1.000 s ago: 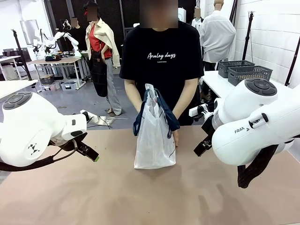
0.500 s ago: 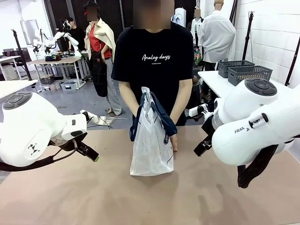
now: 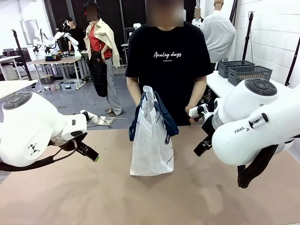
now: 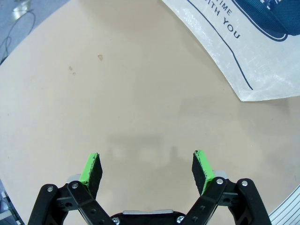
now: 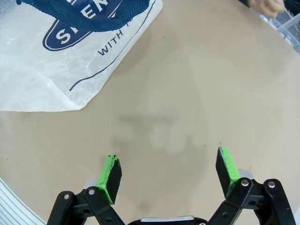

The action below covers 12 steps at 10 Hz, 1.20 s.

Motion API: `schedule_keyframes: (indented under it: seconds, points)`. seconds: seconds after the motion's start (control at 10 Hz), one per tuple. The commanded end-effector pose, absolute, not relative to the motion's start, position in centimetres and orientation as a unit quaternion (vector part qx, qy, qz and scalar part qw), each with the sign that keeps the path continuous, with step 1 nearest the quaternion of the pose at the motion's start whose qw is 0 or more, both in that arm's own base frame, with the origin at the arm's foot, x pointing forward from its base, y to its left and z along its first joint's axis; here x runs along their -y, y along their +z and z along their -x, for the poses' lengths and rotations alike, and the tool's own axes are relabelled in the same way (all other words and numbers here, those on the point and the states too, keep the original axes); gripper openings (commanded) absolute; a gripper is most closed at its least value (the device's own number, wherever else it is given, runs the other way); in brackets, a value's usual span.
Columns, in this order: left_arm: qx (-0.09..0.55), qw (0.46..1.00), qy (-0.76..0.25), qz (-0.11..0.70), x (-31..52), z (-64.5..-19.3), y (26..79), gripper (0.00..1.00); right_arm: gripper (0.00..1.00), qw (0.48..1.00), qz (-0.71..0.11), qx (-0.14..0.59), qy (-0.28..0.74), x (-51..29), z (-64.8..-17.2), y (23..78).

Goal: Transfer purchased items from the store into the shopping bag.
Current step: Open the Reusable shopping bag in the center of the table.

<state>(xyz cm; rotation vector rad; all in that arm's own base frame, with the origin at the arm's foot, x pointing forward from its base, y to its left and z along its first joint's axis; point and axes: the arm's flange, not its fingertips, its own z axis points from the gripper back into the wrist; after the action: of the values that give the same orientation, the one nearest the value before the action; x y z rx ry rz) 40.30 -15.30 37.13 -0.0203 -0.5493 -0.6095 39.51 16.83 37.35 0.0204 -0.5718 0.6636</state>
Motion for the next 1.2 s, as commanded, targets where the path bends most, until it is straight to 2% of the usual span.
schedule_keyframes:
  seconds: [0.0, 1.1]
  points:
    - [0.267, 0.918, -0.294, 0.01, 15.14, -40.35, 37.14, 1.0, 1.0, 0.906, -0.01, 0.277, 0.321, -16.82, -39.52, 37.35]
    - [0.267, 0.918, -0.294, 0.01, 15.14, -40.35, 37.14, 1.0, 1.0, 0.906, -0.01, 0.277, 0.321, -16.82, -39.52, 37.35]
